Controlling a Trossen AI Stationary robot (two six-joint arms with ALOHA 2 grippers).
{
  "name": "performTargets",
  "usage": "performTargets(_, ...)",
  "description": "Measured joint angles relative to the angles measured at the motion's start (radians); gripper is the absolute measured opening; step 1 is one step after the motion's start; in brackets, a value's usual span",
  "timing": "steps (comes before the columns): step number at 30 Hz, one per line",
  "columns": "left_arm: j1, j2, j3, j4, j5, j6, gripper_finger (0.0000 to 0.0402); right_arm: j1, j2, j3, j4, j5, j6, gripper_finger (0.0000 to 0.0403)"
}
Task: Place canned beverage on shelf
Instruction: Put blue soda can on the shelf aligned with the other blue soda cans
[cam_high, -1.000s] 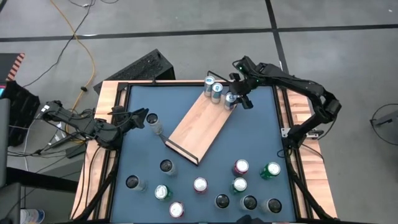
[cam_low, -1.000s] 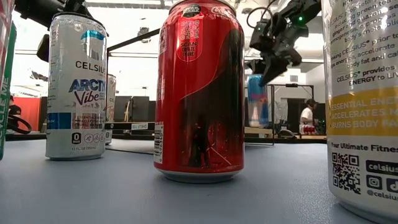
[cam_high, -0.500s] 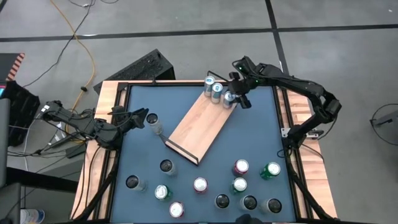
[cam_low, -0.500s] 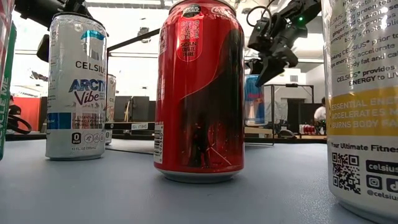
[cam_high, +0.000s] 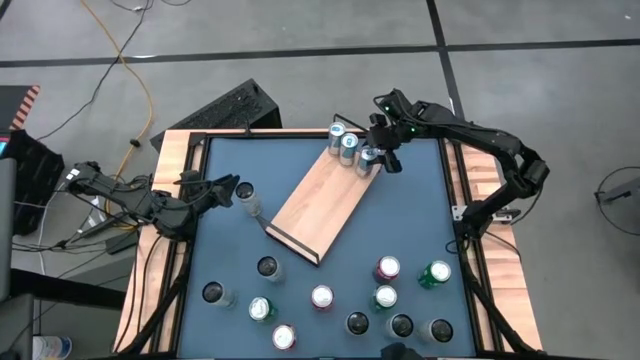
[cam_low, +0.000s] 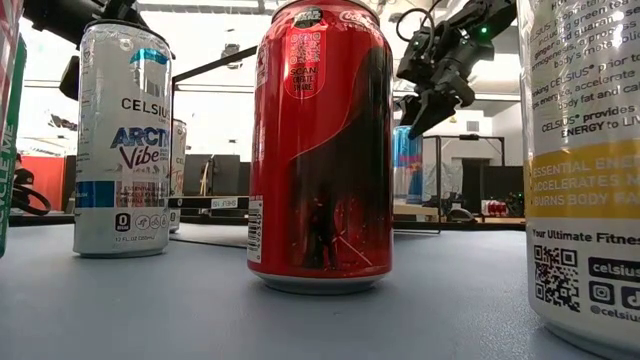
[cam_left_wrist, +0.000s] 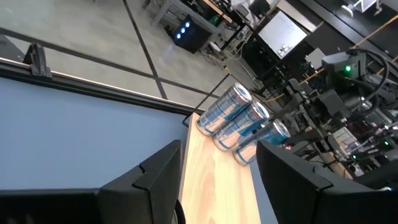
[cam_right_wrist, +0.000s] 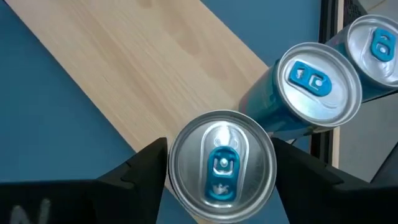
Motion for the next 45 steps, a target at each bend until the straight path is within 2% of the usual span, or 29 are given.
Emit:
performTargets(13,0.000,0.000,0.000,0.000,0.003,0.001,0.0194,0.000,-0.055,0.000,0.018,0.025,0.011,0.0270)
performTargets(20,0.000,0.000,0.000,0.000,0.003,0.000,0.0194,0.011,-0.179,0.000,-0.061,0.047,0.105,0.0263)
performTargets(24,0.000,0.000,0.000,0.000,-0.005,0.002,0.0194,0.016,-0.264,0.000,-0.100,0.097,0.197,0.0214)
performTargets(27,0.000,0.000,0.000,0.000,-0.020,0.004,0.0194,0.011,-0.293,-0.007,-0.148,0.118,0.254,0.0140)
performTargets(30,0.000,0.000,0.000,0.000,-0.032,0.004,0.0194,0.003,-0.325,-0.084,-0.129,0.110,0.311,0.0047)
performTargets(32,0.000,0.000,0.000,0.000,-0.043,0.003,0.0194,0.002,-0.339,-0.158,-0.095,0.109,0.332,0.0014)
performTargets(37,0.000,0.000,0.000,0.000,-0.055,0.003,0.0194,0.027,-0.346,-0.292,0.033,0.109,0.396,0.0010)
performTargets(45,0.000,0.000,0.000,-0.007,-0.056,0.001,0.0194,0.060,-0.313,-0.306,0.127,0.109,0.404,0.0001)
